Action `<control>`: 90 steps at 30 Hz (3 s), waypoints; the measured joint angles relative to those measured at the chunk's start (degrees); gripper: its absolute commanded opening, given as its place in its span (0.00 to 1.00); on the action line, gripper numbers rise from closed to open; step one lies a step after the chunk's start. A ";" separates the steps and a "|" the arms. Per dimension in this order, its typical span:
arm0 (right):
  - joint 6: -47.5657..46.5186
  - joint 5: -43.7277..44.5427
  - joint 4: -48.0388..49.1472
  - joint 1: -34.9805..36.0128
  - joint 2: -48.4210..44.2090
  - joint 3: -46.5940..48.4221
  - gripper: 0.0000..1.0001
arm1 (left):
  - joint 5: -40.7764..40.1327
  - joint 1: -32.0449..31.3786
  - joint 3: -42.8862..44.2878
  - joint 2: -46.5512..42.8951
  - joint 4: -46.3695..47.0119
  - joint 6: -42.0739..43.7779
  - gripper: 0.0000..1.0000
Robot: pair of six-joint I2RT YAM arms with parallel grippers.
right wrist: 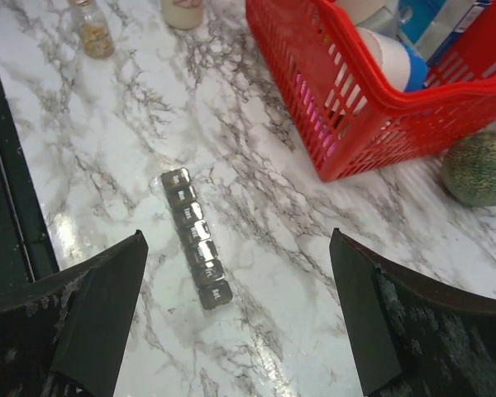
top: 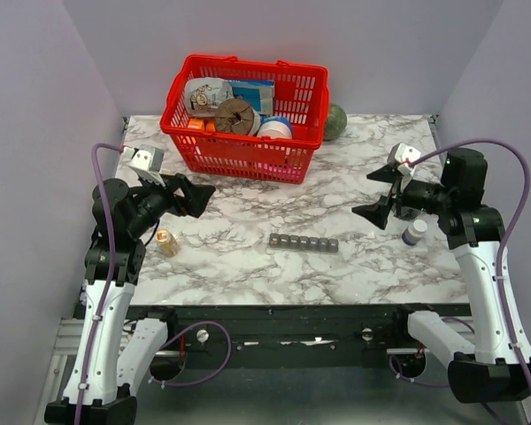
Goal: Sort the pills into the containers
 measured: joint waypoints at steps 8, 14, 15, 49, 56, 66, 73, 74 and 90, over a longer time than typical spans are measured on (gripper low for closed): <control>-3.28 2.80 -0.81 6.19 0.39 -2.27 1.00 | 2.86 -6.23 -1.97 2.08 0.79 -0.35 0.99; -12.79 9.35 -1.99 17.11 2.05 -8.13 1.00 | -2.95 -22.23 -3.21 5.73 -1.20 1.11 0.99; -14.05 10.95 -1.97 19.21 3.02 -9.16 1.00 | -3.85 -23.47 -3.74 6.19 -1.16 0.83 0.98; -18.99 38.97 24.87 44.26 36.72 -16.39 0.72 | -11.78 -28.76 -17.16 43.34 26.40 -21.64 0.47; -17.44 39.93 25.03 44.26 39.39 -14.36 0.64 | -10.34 -28.76 -16.15 48.26 29.29 -22.93 0.47; -16.17 40.57 24.87 44.26 41.31 -13.51 0.53 | -9.46 -28.76 -15.58 51.30 31.01 -24.48 0.43; -14.67 40.70 23.58 44.26 41.64 -12.48 0.50 | -9.44 -28.76 -15.58 51.39 31.12 -25.07 0.43; -14.40 40.70 23.52 44.26 41.66 -12.46 0.50 | -9.44 -28.76 -15.58 51.39 31.10 -25.09 0.43; -12.41 40.48 21.70 44.19 41.66 -11.69 0.61 | -9.46 -28.76 -16.46 51.19 32.13 -25.73 0.49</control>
